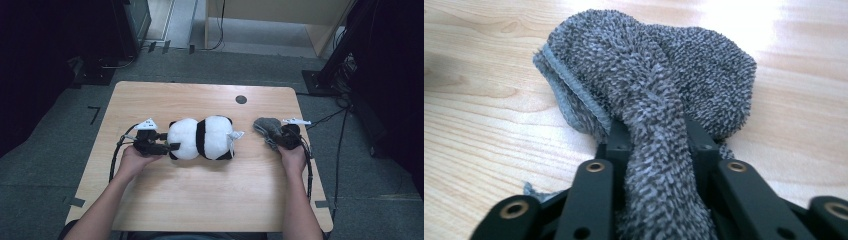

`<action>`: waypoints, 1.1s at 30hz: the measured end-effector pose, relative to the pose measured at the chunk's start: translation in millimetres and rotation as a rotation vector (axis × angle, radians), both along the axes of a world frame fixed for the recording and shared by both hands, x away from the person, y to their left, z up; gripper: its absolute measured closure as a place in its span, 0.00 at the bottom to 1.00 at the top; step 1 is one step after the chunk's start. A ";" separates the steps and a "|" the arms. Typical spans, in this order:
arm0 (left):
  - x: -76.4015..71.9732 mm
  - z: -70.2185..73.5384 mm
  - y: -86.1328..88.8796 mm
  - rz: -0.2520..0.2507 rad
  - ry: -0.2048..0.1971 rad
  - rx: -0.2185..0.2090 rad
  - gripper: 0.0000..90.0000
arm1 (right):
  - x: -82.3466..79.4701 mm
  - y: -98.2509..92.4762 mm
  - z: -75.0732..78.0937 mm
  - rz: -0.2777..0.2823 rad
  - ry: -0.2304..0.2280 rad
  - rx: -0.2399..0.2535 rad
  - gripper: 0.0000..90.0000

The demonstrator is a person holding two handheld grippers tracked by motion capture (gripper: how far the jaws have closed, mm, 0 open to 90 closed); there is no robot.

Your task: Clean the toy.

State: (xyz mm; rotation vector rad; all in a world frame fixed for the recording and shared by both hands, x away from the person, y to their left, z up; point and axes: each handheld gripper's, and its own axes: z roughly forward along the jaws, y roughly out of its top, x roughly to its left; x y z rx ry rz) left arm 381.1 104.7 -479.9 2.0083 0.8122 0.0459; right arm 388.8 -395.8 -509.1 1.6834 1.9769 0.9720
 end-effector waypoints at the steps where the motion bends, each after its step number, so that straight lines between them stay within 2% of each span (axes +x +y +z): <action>1: -0.3 0.4 0.1 0.000 0.001 0.003 0.43 | 0.0 -0.4 1.4 -0.004 0.005 0.000 0.83; 6: -0.6 1.4 1.3 0.009 0.014 -0.006 0.51 | -3.1 -2.5 12.4 -0.019 0.012 0.034 0.83; 12: -1.3 4.1 2.3 0.017 0.023 -0.013 0.58 | -11.4 10.4 30.7 0.015 -0.031 0.072 0.83; 17: -1.8 6.0 4.4 0.024 0.026 -0.005 0.63 | -15.8 34.0 46.5 0.075 -0.058 0.048 0.83; 21: -1.9 6.7 5.6 0.031 0.023 -0.001 0.63 | -15.2 47.1 62.1 0.113 -0.059 0.034 0.82; 28: -3.3 8.3 5.6 0.039 0.013 0.010 0.65 | -13.0 72.4 102.2 0.196 -0.107 0.012 0.82; 33: -3.7 8.0 8.5 0.046 0.009 0.009 0.65 | -9.6 95.2 125.5 0.253 -0.123 0.037 0.82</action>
